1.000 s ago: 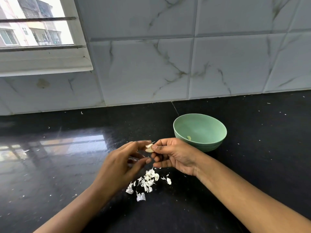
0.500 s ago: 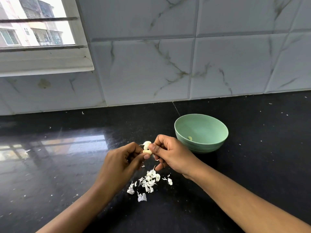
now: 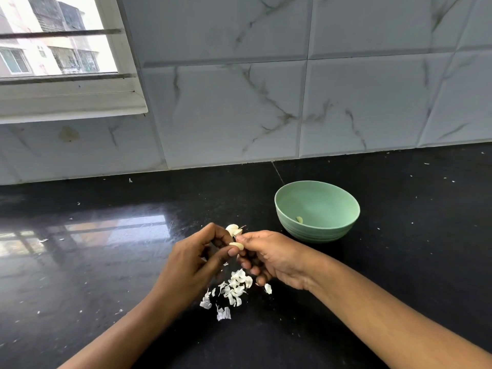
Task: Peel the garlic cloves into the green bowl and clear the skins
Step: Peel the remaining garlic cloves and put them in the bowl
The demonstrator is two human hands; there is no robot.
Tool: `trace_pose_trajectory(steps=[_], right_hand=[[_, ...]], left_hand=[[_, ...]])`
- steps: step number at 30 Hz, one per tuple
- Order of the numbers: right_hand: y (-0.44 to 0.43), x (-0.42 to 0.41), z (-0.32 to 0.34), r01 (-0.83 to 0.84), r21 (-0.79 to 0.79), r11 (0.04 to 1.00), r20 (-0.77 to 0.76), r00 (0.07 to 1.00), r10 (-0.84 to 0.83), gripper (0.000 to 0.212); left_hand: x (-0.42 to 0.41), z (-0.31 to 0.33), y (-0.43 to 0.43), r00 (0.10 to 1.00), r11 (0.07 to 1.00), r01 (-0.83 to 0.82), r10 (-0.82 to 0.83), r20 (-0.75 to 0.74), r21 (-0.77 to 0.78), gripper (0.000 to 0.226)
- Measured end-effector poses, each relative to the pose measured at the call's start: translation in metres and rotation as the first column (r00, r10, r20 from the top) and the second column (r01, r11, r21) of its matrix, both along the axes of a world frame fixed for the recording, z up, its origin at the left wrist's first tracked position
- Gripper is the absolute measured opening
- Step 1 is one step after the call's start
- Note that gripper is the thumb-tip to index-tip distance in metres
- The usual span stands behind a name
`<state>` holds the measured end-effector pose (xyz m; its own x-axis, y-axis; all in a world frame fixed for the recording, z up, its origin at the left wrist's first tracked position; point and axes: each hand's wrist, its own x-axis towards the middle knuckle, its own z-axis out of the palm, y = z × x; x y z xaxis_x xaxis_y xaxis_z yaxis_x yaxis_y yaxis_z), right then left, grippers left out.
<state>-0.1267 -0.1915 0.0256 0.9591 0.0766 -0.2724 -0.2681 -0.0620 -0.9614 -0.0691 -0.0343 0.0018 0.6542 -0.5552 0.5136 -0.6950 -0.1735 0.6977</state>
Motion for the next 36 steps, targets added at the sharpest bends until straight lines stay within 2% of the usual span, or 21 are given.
trace_pose_trajectory(steps=[3, 5, 11, 15, 19, 24, 28, 31, 32, 33, 36], right_hand=[[0.001, 0.0, 0.0, 0.002, 0.001, 1.0, -0.046, 0.999, -0.002, 0.023], [0.002, 0.001, -0.001, 0.023, 0.026, 0.999, -0.082, 0.996, -0.021, 0.026], [0.0, 0.003, 0.0, 0.058, 0.187, 0.981, -0.185, 0.983, -0.023, 0.039], [-0.002, 0.003, 0.002, 0.083, 0.248, 0.965, -0.224, 0.974, -0.026, 0.038], [0.0, 0.003, 0.0, 0.082, 0.244, 0.966, -0.213, 0.977, -0.029, 0.04], [0.003, 0.002, -0.001, 0.11, 0.095, 0.989, -0.068, 0.992, -0.104, 0.043], [-0.01, 0.001, 0.009, 0.198, 0.118, 0.973, 0.096, 0.973, -0.21, 0.035], [-0.017, -0.004, 0.012, 0.11, -0.08, 0.991, 0.167, 0.981, -0.095, 0.006], [-0.018, -0.005, 0.012, 0.064, -0.135, 0.989, 0.178, 0.983, -0.039, 0.007], [-0.017, -0.006, 0.011, 0.038, -0.171, 0.985, 0.189, 0.982, -0.005, 0.017], [-0.013, -0.004, 0.008, 0.047, -0.223, 0.974, 0.287, 0.958, 0.02, 0.026]], left_hand=[[0.001, 0.0, 0.002, 1.0, 1.0, -0.015, 0.015, -0.021, -0.026, 0.015], [0.001, 0.0, 0.002, 0.999, 0.999, -0.042, 0.042, -0.008, -0.022, 0.014], [-0.001, 0.002, -0.001, 0.959, 0.992, 0.002, -0.038, -0.281, -0.124, 0.02], [0.0, 0.002, -0.002, 0.918, 0.987, 0.037, -0.095, -0.385, -0.156, 0.022], [-0.002, 0.003, -0.004, 0.911, 0.989, 0.039, -0.094, -0.401, -0.144, 0.023], [-0.001, 0.004, -0.006, 0.847, 0.969, -0.044, -0.092, -0.524, -0.242, 0.018], [0.0, 0.004, -0.005, 0.778, 0.96, -0.071, -0.117, -0.617, -0.271, 0.024], [0.002, 0.002, -0.006, 0.739, 0.96, -0.1, -0.104, -0.665, -0.262, 0.027], [0.002, 0.001, -0.006, 0.732, 0.961, -0.105, -0.099, -0.674, -0.256, 0.028], [0.003, 0.001, -0.006, 0.729, 0.963, -0.107, -0.093, -0.679, -0.248, 0.028], [0.003, 0.001, -0.005, 0.74, 0.969, -0.111, -0.069, -0.669, -0.222, 0.028]])
